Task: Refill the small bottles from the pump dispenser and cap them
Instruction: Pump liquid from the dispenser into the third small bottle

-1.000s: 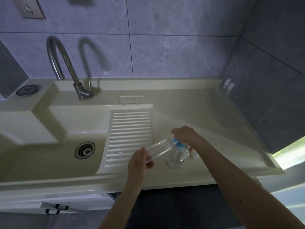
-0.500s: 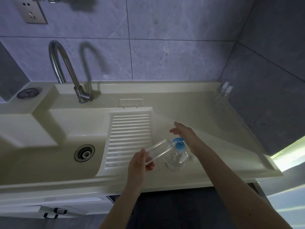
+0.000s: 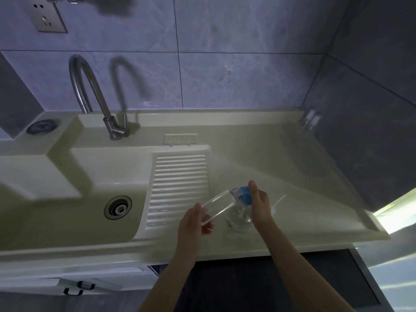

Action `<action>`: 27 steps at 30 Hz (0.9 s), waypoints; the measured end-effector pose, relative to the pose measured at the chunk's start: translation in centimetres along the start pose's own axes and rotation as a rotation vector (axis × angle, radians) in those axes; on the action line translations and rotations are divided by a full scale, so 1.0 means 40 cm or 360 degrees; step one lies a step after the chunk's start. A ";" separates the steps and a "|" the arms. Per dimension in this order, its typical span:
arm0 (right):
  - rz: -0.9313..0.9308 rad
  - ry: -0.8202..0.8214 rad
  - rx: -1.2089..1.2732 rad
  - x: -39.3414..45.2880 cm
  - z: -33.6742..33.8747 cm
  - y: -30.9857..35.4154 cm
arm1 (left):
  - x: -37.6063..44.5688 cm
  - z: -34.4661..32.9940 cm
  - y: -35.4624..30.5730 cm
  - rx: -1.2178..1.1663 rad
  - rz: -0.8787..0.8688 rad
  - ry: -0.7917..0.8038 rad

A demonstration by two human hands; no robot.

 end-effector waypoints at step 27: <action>0.0304 -0.0127 -0.0254 0.009 0.002 0.021 | 0.038 -0.007 -0.050 0.0424 0.0014 0.0060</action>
Point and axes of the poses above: each hand's wrist, its own x-axis towards the middle knuckle, its own z-axis out of the back of the hand, y = z × x, the point moved 9 cm from there along x, towards the middle knuckle, and after that the axes turned 4 degrees about -y, right-handed, at the moved point
